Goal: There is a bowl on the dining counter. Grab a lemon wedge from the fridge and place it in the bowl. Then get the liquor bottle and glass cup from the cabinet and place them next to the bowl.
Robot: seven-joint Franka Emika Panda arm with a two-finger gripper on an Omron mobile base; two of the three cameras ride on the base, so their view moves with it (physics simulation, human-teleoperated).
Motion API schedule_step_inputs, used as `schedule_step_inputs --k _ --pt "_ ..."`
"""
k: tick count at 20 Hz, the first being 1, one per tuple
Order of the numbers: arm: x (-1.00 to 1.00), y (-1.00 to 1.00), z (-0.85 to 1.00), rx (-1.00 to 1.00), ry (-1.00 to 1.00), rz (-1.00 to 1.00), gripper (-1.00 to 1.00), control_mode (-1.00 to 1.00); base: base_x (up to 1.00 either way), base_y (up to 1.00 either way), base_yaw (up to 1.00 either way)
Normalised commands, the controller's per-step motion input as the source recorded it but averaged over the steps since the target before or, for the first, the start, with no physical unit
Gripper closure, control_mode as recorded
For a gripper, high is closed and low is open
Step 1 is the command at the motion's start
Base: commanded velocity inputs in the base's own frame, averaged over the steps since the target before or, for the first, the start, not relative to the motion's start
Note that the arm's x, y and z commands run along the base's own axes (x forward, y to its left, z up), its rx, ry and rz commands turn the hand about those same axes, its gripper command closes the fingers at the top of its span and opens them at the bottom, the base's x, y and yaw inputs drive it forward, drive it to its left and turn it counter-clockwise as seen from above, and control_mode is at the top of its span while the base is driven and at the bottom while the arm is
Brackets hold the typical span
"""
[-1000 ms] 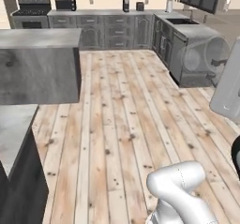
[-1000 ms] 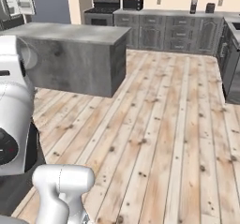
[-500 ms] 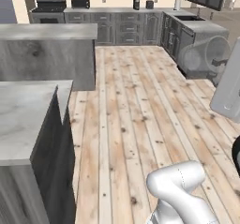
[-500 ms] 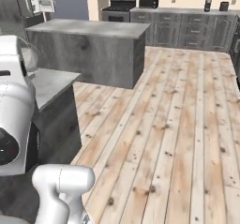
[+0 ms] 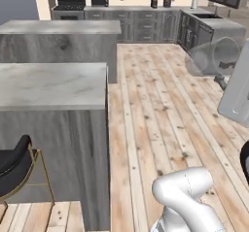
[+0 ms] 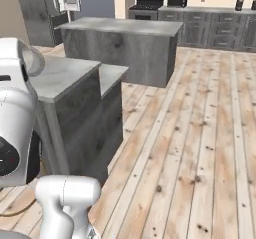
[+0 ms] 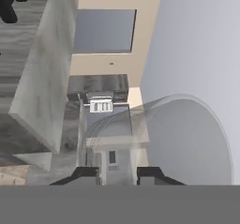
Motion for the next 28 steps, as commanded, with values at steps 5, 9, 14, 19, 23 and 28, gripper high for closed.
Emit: schedule_step_inputs --k 5,9,14,19,23,28 --pt "0.0 0.0 0.0 0.0 0.0 0.0 1.0 1.0 -1.0 0.92 0.08" --pt "0.0 0.0 0.0 0.0 0.0 0.0 1.0 1.0 -1.0 1.0 0.1" --pt "0.0 0.0 0.0 0.0 0.0 0.0 1.0 1.0 -0.79 1.0 0.03" --pt "0.0 0.0 0.0 0.0 0.0 0.0 1.0 1.0 -0.1 1.0 0.0" --pt "0.0 0.0 0.0 0.0 0.0 0.0 1.0 1.0 0.21 1.0 -0.03" --pt "0.0 0.0 0.0 0.0 0.0 0.0 1.0 1.0 0.54 1.0 -0.09"
